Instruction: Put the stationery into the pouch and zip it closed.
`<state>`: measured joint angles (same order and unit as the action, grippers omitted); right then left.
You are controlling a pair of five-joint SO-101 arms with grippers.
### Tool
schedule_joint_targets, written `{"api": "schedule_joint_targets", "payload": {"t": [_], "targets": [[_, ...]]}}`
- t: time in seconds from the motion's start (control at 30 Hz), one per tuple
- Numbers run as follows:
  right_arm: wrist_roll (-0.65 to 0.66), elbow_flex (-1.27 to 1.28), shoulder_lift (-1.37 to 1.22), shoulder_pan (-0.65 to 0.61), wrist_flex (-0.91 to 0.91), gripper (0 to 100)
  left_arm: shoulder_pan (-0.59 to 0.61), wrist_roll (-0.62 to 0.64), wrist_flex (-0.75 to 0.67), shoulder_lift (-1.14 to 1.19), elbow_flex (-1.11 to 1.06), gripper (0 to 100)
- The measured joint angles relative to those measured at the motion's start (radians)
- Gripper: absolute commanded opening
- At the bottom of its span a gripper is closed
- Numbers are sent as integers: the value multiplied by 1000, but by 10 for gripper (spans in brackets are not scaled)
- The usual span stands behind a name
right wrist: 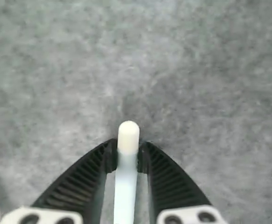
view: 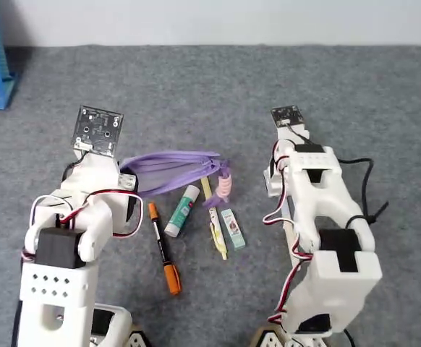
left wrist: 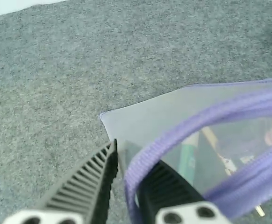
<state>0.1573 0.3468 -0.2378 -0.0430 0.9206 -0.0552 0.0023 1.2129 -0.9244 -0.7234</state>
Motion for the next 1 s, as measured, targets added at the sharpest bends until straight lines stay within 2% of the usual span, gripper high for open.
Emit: {"api": "schedule_joint_targets", "payload": {"t": [0.4,0.57,0.8,1.0], "targets": [[0,2,480,-31,321,9,2,37,-3,0,0,13],[0,2,715,-46,324,8,2,38,-3,0,0,13],[-74,2,1010,-216,325,8,2,38,-3,0,0,13],[-100,2,1198,-373,204,8,2,38,-3,3,5,13]]}}
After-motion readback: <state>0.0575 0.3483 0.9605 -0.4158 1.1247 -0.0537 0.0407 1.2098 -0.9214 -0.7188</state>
